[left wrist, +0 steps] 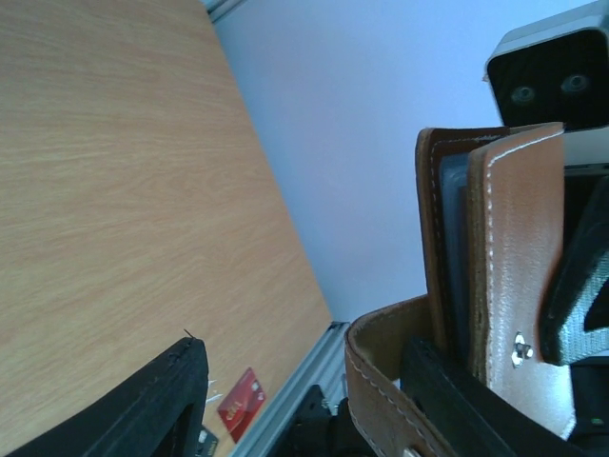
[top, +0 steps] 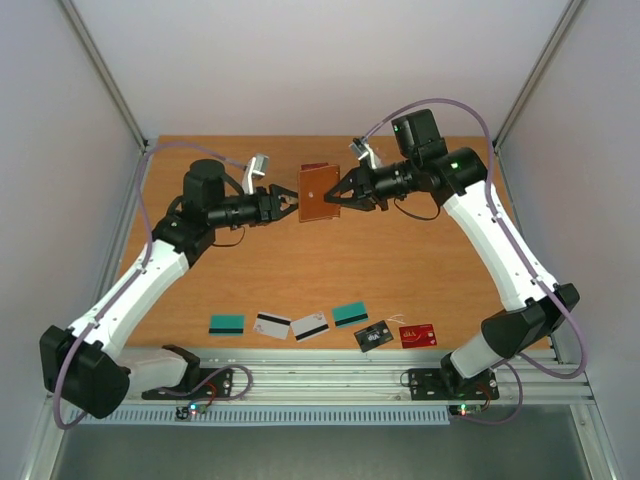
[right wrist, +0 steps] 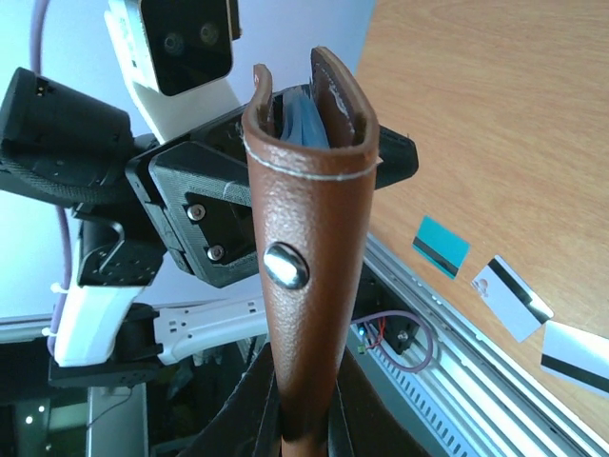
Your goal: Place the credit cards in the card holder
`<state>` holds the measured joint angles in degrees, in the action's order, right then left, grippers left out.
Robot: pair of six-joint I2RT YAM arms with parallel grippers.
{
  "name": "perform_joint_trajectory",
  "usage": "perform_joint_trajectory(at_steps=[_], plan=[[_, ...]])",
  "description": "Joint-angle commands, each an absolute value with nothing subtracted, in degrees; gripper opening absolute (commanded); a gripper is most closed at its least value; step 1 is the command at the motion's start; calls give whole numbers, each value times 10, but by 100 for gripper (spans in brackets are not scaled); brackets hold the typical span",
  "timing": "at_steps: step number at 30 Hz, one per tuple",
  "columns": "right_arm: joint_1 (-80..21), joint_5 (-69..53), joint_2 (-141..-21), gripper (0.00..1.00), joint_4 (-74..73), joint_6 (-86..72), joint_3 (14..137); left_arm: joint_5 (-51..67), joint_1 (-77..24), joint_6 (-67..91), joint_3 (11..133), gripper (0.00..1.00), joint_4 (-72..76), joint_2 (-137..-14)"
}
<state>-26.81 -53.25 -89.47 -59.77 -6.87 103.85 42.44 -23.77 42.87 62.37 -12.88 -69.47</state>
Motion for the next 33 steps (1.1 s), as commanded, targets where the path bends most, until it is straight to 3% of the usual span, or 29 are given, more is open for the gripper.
perform_joint_trajectory(at_steps=[1, 9, 17, 22, 24, 28, 30, 33], plan=[[-266, -568, -885, 6, -571, -78, 1035, 515, -242, 484, 614, 57, 12, -680], [-249, -595, -876, 9, -538, -87, 1017, 561, -241, 564, 595, 58, 122, -675], [-245, -604, -869, 9, -510, -97, 998, 594, -241, 655, 576, 31, 262, -692], [-240, -604, -867, 10, -493, -105, 987, 600, -241, 706, 564, 2, 319, -700], [-239, -600, -866, 20, -493, -104, 983, 594, -241, 708, 563, 0, 303, -700], [-225, -537, -866, 64, -564, -70, 983, 544, -241, 618, 585, 0, 94, -683], [-220, -494, -866, 74, -603, -47, 982, 488, -241, 520, 616, 0, -53, -678], [-220, -463, -856, 82, -618, -33, 965, 443, -241, 426, 627, 0, -136, -685]])
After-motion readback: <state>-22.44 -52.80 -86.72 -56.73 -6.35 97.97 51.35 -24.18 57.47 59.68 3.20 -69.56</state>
